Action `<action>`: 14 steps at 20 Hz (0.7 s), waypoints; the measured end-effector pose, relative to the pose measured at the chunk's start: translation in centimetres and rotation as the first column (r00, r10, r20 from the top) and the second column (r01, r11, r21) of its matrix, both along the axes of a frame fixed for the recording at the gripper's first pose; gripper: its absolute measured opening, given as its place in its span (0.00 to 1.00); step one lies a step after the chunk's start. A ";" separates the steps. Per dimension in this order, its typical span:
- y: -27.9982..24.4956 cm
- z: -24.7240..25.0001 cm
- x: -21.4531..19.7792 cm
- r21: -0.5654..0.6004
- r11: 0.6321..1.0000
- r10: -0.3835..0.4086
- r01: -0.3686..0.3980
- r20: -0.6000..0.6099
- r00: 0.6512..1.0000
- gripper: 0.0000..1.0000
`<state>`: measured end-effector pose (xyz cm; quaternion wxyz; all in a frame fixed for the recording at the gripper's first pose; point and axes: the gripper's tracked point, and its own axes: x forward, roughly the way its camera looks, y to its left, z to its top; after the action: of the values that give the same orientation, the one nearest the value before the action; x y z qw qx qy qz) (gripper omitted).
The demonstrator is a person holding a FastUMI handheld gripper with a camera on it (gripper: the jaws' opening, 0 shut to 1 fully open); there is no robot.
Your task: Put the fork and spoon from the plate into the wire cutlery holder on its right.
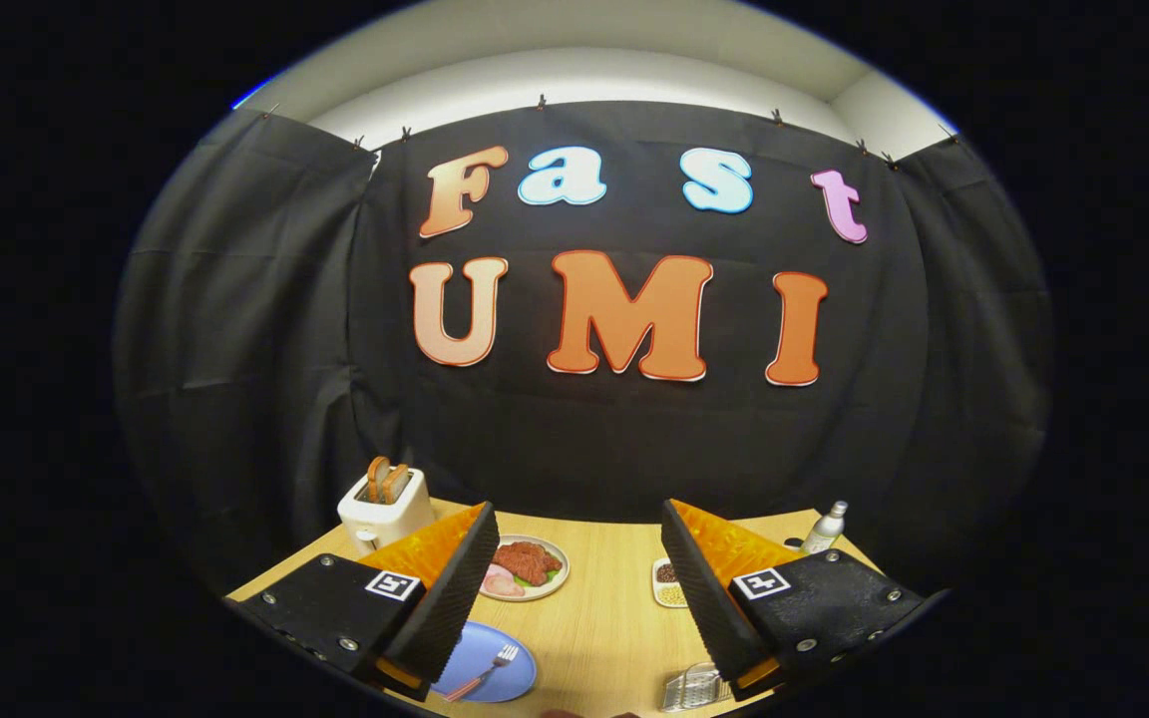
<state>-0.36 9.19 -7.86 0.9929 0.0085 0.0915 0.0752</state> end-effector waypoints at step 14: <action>7.1 -11.6 -2.7 -0.001 0.998 0.057 -0.061 -0.324 0.944 0.97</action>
<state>-3.06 16.26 -19.44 0.9618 0.0127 0.2537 0.1020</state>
